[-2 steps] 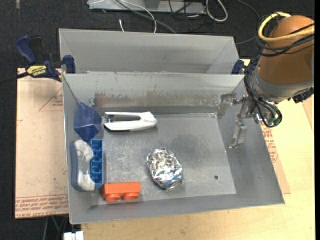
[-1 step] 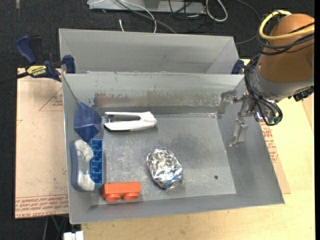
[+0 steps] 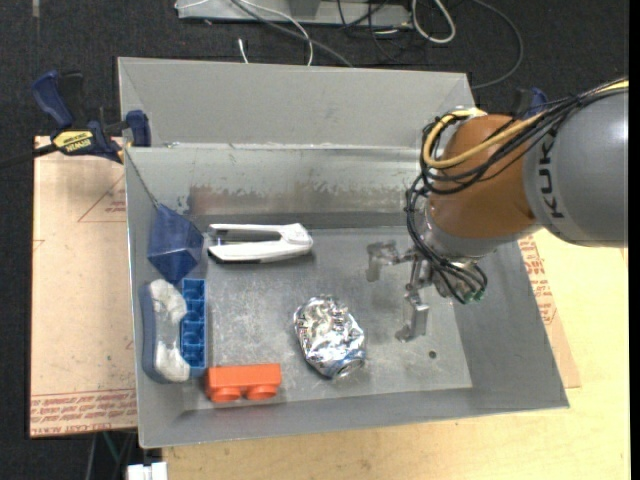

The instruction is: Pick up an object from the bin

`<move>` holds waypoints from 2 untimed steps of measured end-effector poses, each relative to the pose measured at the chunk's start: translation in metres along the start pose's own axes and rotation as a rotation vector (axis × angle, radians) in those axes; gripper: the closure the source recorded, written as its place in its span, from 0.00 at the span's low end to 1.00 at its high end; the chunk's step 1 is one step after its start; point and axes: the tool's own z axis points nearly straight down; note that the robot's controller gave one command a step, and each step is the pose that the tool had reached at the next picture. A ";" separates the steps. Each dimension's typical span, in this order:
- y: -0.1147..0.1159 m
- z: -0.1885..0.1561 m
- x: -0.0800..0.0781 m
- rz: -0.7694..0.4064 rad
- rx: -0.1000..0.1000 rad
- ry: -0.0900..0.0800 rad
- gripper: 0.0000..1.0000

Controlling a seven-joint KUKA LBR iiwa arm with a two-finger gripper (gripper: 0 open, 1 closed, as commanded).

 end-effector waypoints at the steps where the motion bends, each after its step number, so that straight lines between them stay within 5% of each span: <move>1: 0.046 -0.037 0.007 -0.225 0.006 -0.012 0.00; 2: 0.110 0.011 -0.010 -0.192 -0.002 0.003 0.00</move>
Offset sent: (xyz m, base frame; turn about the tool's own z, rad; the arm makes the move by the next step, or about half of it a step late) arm -0.0159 0.1082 -0.0106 -0.1910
